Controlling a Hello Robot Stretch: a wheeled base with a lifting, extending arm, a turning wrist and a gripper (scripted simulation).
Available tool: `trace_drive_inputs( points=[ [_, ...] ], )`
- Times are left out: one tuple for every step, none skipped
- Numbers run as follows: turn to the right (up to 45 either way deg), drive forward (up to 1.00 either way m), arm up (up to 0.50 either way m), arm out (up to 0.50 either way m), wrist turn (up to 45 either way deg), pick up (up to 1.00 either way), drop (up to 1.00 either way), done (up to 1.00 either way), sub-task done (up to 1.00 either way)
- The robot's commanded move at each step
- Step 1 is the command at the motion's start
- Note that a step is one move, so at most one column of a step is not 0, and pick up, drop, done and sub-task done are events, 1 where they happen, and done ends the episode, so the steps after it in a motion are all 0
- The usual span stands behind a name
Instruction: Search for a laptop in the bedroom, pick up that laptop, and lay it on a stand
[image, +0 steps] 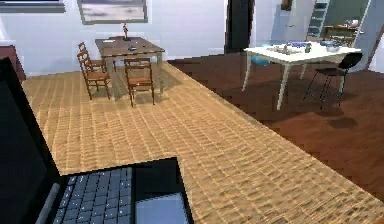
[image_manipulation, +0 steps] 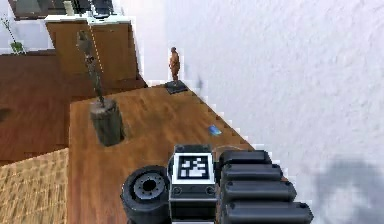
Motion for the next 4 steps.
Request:
trace_drive_inputs(
  points=[
    [0.0, 0.15, 0.0, 0.0, 0.0, 0.0, 0.0, 0.0, 0.0],
    [45.0, 0.0, 0.0, 0.0, 0.0, 0.0, 0.0, 0.0, 0.0],
    [45.0, 0.0, 0.0, 0.0, 0.0, 0.0, 0.0, 0.0, 0.0],
    [45.0, 0.0, 0.0, 0.0, 0.0, 0.0, 0.0, 0.0, 0.0]
  ],
)
